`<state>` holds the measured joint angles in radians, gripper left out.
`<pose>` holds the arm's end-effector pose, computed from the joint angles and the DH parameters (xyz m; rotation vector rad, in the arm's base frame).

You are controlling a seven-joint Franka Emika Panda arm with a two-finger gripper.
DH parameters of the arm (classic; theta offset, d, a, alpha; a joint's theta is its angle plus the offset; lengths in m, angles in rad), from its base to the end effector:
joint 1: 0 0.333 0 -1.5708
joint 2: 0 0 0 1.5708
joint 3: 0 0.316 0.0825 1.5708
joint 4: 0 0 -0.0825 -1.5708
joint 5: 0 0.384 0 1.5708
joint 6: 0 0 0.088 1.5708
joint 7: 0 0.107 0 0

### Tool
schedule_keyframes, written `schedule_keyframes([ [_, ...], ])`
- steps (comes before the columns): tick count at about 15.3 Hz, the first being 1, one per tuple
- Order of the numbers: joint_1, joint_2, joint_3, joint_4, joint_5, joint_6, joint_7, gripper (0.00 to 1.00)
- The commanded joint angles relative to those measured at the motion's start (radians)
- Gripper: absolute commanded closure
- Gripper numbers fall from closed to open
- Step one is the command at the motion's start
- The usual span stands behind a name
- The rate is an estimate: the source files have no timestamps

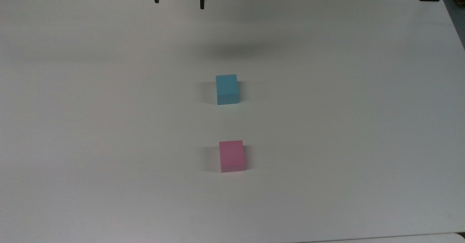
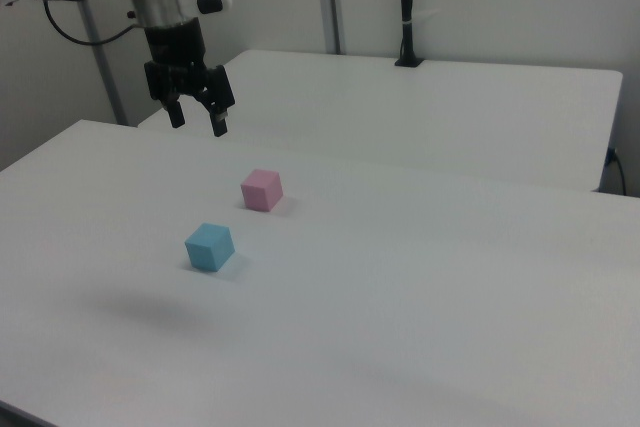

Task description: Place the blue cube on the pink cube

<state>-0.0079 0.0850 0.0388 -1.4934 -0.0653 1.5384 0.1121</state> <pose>0.5773 0.0097 0.6102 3.0738 -0.1262 -0.0545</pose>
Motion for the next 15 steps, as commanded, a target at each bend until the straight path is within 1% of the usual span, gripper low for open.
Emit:
schedule_keyframes([
  [1,0.005,0.024,0.01,-0.043,-0.014,0.108,-0.008,0.0],
  [15,0.003,0.025,0.01,-0.047,-0.013,0.111,-0.017,0.0],
])
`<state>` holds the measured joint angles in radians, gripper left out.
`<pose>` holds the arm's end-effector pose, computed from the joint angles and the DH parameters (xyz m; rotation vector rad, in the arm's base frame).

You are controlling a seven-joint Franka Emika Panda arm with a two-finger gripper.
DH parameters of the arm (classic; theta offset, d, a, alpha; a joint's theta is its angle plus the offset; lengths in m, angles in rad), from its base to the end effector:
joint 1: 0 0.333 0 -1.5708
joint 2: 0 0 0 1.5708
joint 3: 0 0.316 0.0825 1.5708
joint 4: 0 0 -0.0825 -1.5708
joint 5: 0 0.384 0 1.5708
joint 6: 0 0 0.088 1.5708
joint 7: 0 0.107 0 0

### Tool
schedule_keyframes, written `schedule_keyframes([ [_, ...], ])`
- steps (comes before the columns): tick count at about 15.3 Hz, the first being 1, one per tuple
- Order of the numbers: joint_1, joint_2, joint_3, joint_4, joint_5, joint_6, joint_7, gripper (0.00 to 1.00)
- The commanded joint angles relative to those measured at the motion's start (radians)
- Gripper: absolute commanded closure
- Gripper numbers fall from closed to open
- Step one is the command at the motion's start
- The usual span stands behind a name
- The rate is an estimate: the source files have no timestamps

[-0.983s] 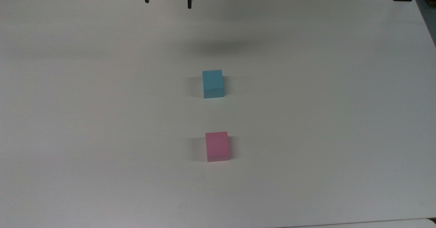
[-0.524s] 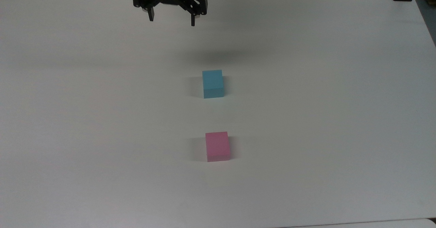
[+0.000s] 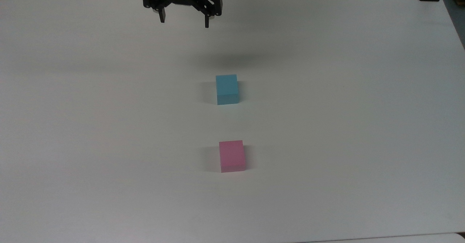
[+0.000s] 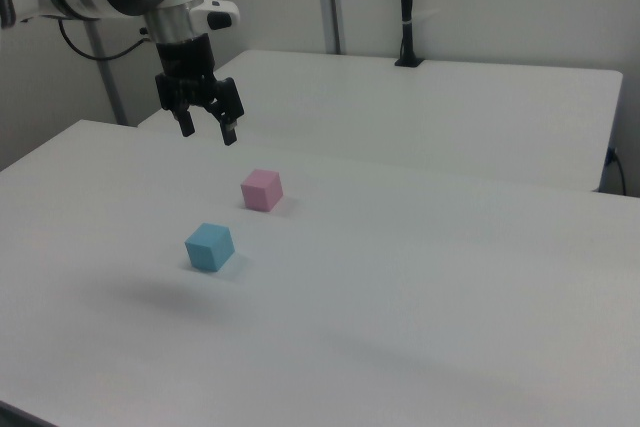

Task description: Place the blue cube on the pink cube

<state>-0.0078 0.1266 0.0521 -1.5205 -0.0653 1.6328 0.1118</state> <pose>0.5971 0.0180 0.5811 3.0805 -0.0976 -0.0147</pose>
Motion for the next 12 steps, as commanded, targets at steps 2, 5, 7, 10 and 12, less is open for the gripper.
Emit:
schedule_keyframes([
  [2,0.003,-0.016,-0.003,-0.02,-0.013,0.015,-0.017,0.0],
  [5,0.006,-0.018,-0.003,-0.021,-0.013,0.01,-0.017,0.0],
  [7,0.012,-0.016,-0.003,-0.021,-0.013,0.01,-0.017,0.0],
  [10,0.031,-0.015,-0.003,-0.035,-0.013,0.016,-0.012,0.0],
  [12,0.055,0.01,-0.003,-0.037,-0.013,0.018,-0.006,0.0],
])
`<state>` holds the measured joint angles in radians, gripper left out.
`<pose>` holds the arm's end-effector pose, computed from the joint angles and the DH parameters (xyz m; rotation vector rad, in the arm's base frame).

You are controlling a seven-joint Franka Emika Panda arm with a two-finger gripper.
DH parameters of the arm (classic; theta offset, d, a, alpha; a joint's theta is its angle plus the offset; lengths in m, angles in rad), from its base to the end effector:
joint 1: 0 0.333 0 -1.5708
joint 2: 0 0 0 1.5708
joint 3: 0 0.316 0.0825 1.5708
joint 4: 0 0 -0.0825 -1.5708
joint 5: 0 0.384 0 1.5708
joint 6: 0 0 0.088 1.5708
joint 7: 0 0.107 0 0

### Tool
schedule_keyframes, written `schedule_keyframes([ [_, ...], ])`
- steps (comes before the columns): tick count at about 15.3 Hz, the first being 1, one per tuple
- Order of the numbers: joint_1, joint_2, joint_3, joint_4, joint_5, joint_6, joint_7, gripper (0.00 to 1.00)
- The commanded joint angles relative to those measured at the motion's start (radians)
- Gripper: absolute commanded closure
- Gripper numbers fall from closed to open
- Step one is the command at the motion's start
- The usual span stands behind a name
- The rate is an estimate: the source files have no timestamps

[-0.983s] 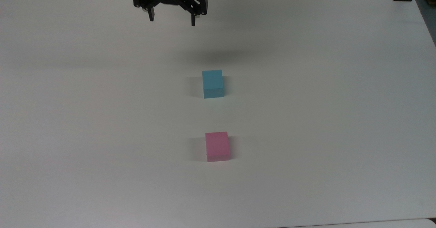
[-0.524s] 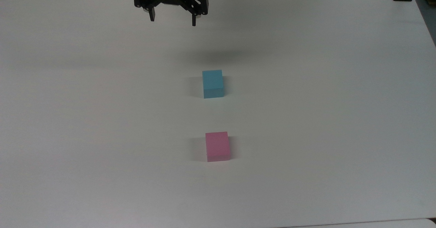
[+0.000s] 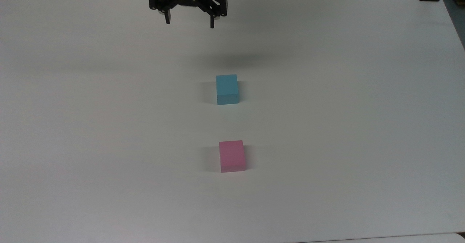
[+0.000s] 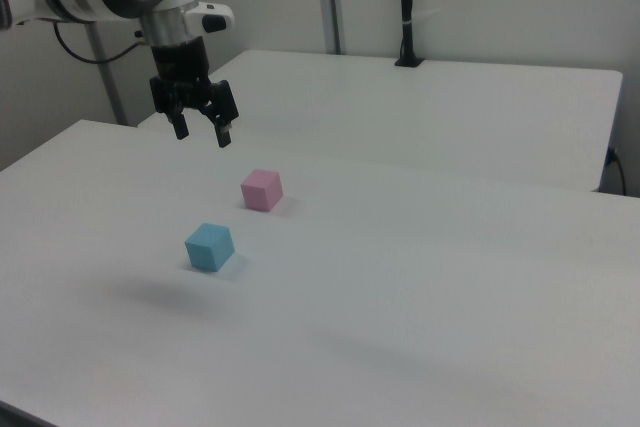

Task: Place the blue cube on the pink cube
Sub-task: 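Lower the open gripper over the light-blue cube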

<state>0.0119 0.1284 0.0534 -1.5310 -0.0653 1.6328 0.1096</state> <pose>0.5965 0.0305 0.5750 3.0805 -0.0612 -0.0327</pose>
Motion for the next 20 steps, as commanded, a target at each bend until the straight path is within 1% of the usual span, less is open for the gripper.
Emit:
schedule_keyframes([
  [1,0.054,0.022,-0.004,-0.038,-0.014,0.019,-0.004,0.0],
  [3,0.072,0.023,-0.003,-0.061,-0.015,0.028,-0.004,0.0],
  [5,0.092,0.02,-0.003,-0.115,-0.013,0.1,-0.001,0.0],
  [7,0.118,0.02,-0.003,-0.193,-0.013,0.18,0.005,0.0],
  [9,0.141,0.026,-0.001,-0.296,-0.016,0.327,0.048,0.0],
  [10,0.149,0.033,-0.001,-0.316,-0.016,0.352,0.048,0.0],
  [13,0.152,0.065,-0.001,-0.324,-0.022,0.371,0.047,0.0],
  [18,0.149,0.174,-0.003,-0.324,-0.08,0.442,0.061,0.0],
  [20,0.149,0.197,-0.003,-0.319,-0.085,0.456,0.062,0.0],
])
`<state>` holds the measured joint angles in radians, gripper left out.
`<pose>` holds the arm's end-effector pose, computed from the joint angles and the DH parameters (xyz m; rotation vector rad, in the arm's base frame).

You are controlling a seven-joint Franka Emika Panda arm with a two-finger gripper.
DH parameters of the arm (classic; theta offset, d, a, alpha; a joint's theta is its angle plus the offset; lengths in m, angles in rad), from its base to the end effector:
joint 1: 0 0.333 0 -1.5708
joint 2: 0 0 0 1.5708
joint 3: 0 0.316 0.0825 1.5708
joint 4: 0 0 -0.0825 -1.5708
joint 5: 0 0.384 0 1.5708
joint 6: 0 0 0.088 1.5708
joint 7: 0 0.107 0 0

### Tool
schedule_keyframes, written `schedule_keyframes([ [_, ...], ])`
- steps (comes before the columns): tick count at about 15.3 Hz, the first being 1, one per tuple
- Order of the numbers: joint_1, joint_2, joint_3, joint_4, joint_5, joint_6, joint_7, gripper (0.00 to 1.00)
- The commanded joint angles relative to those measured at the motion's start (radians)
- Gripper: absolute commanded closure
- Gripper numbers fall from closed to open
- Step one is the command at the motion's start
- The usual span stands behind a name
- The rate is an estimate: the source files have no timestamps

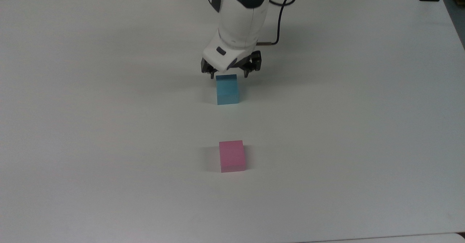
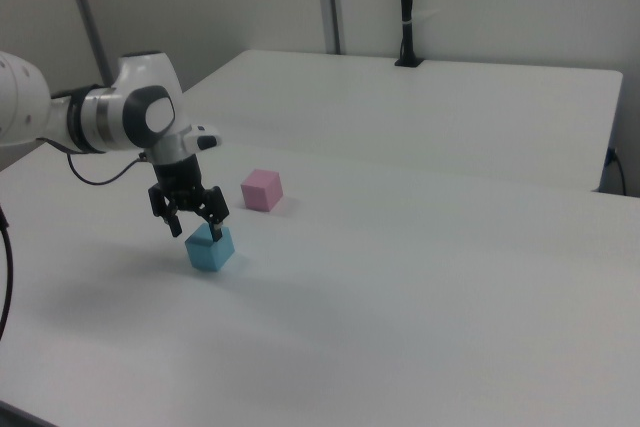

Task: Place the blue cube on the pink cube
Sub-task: 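Close the gripper on the light-blue cube and lift it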

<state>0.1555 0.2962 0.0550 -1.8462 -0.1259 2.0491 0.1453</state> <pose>0.6048 0.1203 0.3586 3.0257 0.1920 -0.1130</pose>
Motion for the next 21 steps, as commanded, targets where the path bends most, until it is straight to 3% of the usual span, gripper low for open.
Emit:
schedule_keyframes([
  [1,0.006,0.043,-0.004,-0.002,-0.024,0.055,0.028,0.0],
  [4,0.001,0.069,-0.004,-0.001,-0.05,0.098,0.056,0.0],
  [5,0.001,0.075,-0.004,-0.001,-0.05,0.1,0.06,0.06],
  [7,0.004,0.075,-0.004,-0.001,-0.054,0.102,0.097,0.39],
  [9,0.004,0.074,-0.003,-0.001,-0.054,0.098,0.097,0.52],
  [14,0.007,0.037,-0.003,0.022,-0.046,0.079,0.096,0.54],
  [21,0.006,-0.111,-0.017,0.175,0.065,-0.208,-0.024,0.54],
])
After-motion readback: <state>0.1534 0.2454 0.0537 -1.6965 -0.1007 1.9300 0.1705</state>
